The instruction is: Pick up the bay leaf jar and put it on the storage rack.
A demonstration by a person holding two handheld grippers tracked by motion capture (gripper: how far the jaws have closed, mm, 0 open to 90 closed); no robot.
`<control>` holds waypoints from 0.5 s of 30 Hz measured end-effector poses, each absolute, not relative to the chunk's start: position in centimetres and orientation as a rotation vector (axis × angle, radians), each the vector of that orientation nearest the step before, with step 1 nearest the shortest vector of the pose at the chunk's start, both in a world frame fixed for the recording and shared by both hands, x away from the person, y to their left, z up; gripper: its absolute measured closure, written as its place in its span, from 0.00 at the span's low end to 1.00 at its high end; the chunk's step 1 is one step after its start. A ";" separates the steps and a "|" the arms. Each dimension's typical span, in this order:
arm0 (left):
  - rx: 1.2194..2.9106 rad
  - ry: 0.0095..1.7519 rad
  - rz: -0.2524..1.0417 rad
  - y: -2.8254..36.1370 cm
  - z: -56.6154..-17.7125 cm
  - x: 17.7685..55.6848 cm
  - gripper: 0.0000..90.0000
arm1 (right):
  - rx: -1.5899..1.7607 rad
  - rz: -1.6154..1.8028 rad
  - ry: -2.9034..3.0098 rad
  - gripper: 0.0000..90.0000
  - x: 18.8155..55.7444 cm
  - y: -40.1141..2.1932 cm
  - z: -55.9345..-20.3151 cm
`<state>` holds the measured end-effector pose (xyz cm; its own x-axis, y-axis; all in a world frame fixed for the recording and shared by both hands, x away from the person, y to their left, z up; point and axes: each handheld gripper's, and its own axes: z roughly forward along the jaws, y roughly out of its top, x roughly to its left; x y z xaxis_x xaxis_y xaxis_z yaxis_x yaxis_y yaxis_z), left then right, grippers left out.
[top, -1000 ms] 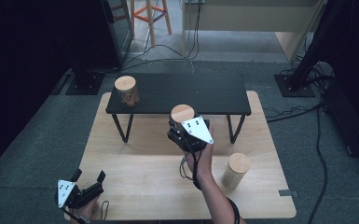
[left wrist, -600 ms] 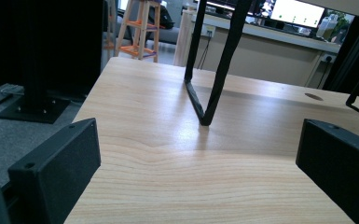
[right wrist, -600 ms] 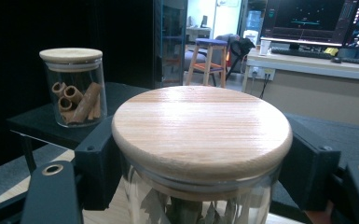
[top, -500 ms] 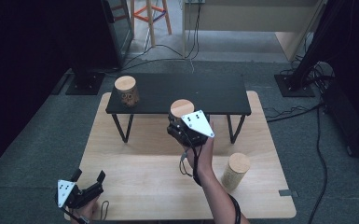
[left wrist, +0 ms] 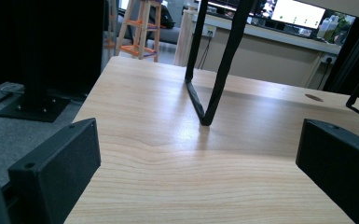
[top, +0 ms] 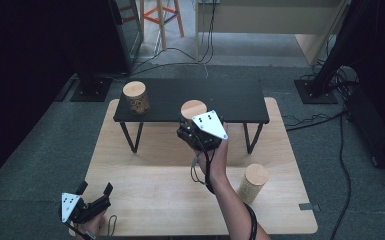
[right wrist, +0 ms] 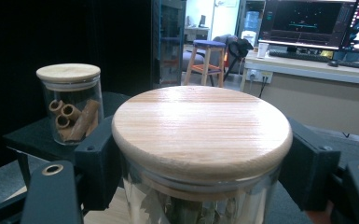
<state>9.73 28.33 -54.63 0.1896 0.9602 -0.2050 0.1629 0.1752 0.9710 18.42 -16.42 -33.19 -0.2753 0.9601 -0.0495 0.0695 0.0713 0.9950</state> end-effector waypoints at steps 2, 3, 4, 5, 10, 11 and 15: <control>1.259 1.242 0.844 28.3 -54.6 9.7 0.00 | 1.080 1.325 1.498 0.28 18.6 -16.5 -32.9; 1.258 1.242 0.843 28.3 -54.6 9.7 0.00 | 1.084 1.324 1.497 0.28 18.6 -16.5 -32.8; 1.258 1.242 0.842 28.4 -54.6 9.7 0.00 | 1.086 1.326 1.495 0.28 18.7 -16.5 -32.6; 1.258 1.242 0.842 28.4 -54.6 9.8 0.00 | 1.087 1.327 1.493 0.28 18.8 -16.6 -32.5; 1.260 1.242 0.839 28.4 -54.6 9.8 0.00 | 1.087 1.321 1.497 0.28 19.1 -16.6 -31.8; 1.260 1.242 0.839 28.4 -54.6 9.8 0.00 | 1.087 1.318 1.498 0.28 19.2 -16.6 -31.7; 1.260 1.244 0.838 28.4 -54.6 9.8 0.00 | 1.087 1.318 1.499 0.28 19.4 -16.6 -31.1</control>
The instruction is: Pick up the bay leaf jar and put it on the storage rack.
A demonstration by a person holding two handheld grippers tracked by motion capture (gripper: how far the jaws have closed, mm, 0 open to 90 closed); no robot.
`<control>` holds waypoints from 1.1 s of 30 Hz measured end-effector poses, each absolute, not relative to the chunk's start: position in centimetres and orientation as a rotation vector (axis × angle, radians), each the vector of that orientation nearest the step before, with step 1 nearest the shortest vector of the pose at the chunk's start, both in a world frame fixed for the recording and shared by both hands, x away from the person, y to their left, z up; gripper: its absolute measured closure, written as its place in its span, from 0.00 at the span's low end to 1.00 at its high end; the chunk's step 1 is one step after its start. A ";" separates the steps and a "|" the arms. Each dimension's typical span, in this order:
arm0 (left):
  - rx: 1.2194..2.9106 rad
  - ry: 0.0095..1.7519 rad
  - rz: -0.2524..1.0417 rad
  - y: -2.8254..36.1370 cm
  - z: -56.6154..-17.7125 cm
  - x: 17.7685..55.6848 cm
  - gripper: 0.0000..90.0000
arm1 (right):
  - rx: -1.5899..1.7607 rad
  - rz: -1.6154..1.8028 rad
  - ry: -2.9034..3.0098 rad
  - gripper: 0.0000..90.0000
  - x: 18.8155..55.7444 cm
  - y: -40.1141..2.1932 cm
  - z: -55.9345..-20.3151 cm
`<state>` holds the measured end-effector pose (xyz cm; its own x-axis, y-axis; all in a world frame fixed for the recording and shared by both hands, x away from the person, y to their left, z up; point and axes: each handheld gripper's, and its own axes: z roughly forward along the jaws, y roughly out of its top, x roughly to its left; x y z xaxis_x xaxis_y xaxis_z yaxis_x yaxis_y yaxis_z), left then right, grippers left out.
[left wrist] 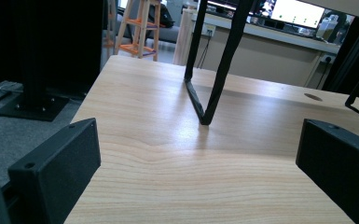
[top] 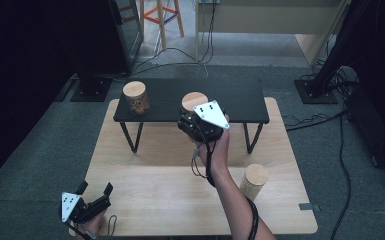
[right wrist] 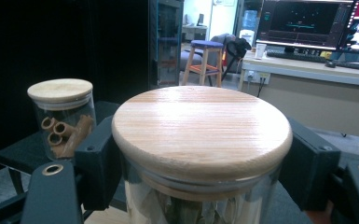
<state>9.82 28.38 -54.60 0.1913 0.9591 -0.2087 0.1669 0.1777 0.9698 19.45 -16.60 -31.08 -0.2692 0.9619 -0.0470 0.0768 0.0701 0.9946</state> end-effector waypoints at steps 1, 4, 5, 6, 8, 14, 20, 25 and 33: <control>1.260 1.245 0.838 28.4 -54.6 9.8 0.00 | 1.088 1.317 1.502 0.28 19.5 -16.6 -30.9; 1.264 1.246 0.838 28.4 -54.5 9.8 0.00 | 1.086 1.315 1.505 0.28 19.9 -16.7 -30.4; 1.263 1.246 0.837 28.4 -54.5 9.8 0.00 | 1.087 1.316 1.506 0.28 20.0 -16.7 -30.3; 1.262 1.247 0.837 28.4 -54.5 9.9 0.00 | 1.089 1.313 1.503 0.28 20.0 -16.7 -30.2; 1.264 1.249 0.835 28.4 -54.5 9.9 0.00 | 1.093 1.307 1.497 0.28 20.3 -16.6 -30.0; 1.260 1.250 0.831 28.4 -54.5 9.9 0.00 | 1.106 1.306 1.497 0.28 21.0 -16.5 -29.5; 1.262 1.250 0.827 28.5 -54.5 10.0 0.00 | 1.108 1.318 1.490 0.28 21.5 -16.3 -29.0; 1.267 1.251 0.825 28.5 -54.4 10.0 0.00 | 1.091 1.330 1.479 0.28 21.8 -16.2 -28.5; 1.268 1.256 0.822 28.5 -54.4 10.1 0.00 | 1.116 1.338 1.465 0.28 23.2 -16.1 -28.2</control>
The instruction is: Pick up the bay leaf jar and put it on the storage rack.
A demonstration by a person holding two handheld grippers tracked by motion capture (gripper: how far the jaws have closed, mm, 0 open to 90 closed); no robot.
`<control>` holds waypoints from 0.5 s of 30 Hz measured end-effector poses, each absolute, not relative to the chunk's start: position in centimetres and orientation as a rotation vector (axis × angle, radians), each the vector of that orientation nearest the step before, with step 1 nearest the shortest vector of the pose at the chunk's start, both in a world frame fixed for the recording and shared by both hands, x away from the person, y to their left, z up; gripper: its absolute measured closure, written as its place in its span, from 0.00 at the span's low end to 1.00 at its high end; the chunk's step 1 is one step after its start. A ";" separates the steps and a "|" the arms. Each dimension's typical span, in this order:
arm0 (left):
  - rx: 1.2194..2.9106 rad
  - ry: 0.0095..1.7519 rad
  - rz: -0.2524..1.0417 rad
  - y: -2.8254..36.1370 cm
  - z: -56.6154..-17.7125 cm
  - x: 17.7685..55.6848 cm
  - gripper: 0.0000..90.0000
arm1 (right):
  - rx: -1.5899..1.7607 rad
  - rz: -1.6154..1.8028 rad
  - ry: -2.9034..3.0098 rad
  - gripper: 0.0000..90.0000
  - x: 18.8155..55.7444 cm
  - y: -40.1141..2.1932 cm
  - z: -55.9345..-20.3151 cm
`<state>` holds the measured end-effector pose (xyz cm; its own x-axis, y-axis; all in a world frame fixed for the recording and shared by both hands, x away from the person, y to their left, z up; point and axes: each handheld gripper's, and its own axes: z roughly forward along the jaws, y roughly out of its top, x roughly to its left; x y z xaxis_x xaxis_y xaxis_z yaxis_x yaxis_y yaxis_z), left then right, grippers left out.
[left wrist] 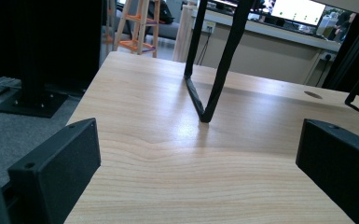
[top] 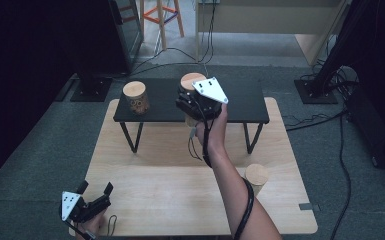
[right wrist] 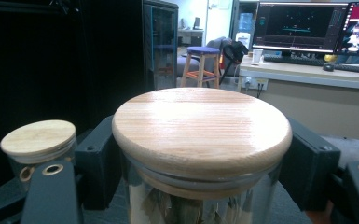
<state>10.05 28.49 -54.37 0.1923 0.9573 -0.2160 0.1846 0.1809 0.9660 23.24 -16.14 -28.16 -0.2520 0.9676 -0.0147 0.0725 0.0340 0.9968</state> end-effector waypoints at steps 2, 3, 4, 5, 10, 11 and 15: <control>1.273 1.257 0.823 28.5 -54.3 10.1 0.00 | 1.122 1.338 1.464 0.28 23.7 -16.1 -28.2; 1.270 1.257 0.821 28.5 -54.3 10.1 0.00 | 1.122 1.339 1.464 0.28 23.9 -16.0 -28.2; 1.264 1.262 0.819 28.5 -54.3 10.1 0.00 | 1.123 1.340 1.460 0.28 24.2 -16.0 -28.3; 1.256 1.269 0.816 28.6 -54.3 10.1 0.00 | 1.124 1.338 1.461 0.28 24.4 -15.9 -28.3; 1.262 1.271 0.817 28.5 -54.3 10.1 0.00 | 1.130 1.335 1.464 0.28 25.6 -15.5 -28.3; 1.269 1.268 0.820 28.5 -54.2 10.2 0.00 | 1.133 1.335 1.462 0.28 25.8 -15.4 -28.3; 1.276 1.267 0.818 28.5 -54.2 10.2 0.00 | 1.139 1.333 1.454 0.28 26.7 -15.2 -28.3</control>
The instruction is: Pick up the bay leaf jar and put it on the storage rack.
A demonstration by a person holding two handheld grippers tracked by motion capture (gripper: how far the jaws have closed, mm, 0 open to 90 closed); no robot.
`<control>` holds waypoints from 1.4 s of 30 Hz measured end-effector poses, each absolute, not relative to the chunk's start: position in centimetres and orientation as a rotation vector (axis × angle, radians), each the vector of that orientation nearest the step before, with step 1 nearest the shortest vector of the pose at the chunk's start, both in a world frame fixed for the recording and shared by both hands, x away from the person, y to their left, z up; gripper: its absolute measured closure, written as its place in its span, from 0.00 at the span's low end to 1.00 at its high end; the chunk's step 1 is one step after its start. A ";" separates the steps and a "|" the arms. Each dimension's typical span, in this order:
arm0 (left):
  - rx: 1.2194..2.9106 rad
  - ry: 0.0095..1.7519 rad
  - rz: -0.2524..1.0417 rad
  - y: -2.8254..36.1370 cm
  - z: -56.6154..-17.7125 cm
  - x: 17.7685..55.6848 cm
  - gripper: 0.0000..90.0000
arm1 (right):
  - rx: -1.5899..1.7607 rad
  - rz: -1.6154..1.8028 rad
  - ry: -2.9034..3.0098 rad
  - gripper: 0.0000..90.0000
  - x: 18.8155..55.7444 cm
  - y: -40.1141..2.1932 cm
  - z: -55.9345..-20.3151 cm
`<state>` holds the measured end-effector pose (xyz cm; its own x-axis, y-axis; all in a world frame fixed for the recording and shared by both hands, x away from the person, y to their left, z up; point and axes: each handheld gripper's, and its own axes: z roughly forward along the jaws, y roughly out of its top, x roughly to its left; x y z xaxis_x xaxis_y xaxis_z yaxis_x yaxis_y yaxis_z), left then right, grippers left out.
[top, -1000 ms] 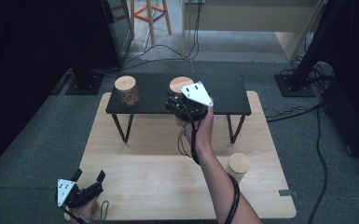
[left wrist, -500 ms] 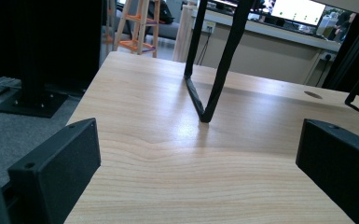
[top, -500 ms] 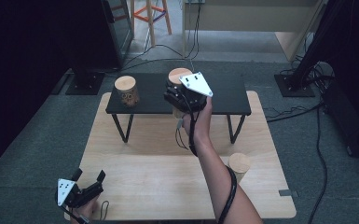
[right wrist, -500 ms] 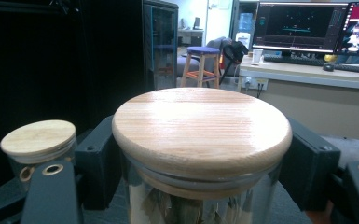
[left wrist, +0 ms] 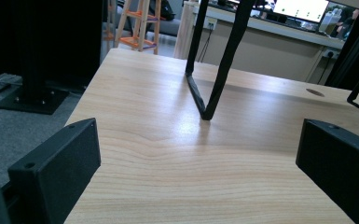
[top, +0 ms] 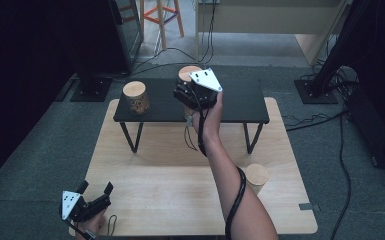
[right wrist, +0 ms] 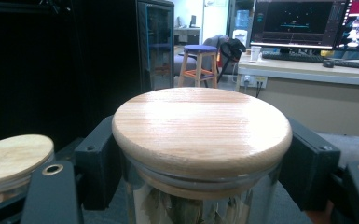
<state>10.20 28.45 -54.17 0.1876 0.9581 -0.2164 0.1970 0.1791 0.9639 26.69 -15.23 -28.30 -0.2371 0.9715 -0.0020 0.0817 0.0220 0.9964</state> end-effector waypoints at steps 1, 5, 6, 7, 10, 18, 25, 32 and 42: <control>1.277 1.268 0.819 28.5 -54.2 10.2 0.00 | 1.141 1.332 1.453 0.28 26.9 -15.2 -28.3; 1.279 1.270 0.819 28.4 -54.1 10.2 0.00 | 1.146 1.332 1.443 0.28 27.6 -15.1 -28.3; 1.279 1.273 0.819 28.4 -54.1 10.2 0.00 | 1.149 1.330 1.443 0.28 27.8 -15.0 -28.3; 1.275 1.277 0.817 28.5 -54.1 10.2 0.00 | 1.145 1.326 1.445 0.28 28.0 -14.9 -28.3; 1.270 1.284 0.813 28.5 -54.0 10.2 0.00 | 1.151 1.327 1.443 0.28 28.6 -14.8 -28.3; 1.283 1.279 0.819 28.4 -54.0 10.2 0.00 | 1.158 1.324 1.435 0.28 29.7 -14.5 -28.8; 1.269 1.284 0.815 28.4 -54.1 10.2 0.00 | 1.150 1.315 1.428 0.28 30.2 -14.3 -29.2; 1.265 1.286 0.814 28.5 -54.1 10.2 0.00 | 1.137 1.317 1.430 0.28 30.3 -14.5 -29.3; 1.262 1.287 0.818 28.5 -54.1 10.1 0.00 | 1.113 1.348 1.452 0.28 30.2 -15.6 -29.5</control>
<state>10.10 28.48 -54.12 0.1705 0.9585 -0.2286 0.1998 0.1936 0.9605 30.18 -15.59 -29.53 -0.2510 0.9679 -0.0098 0.0623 0.0263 0.9977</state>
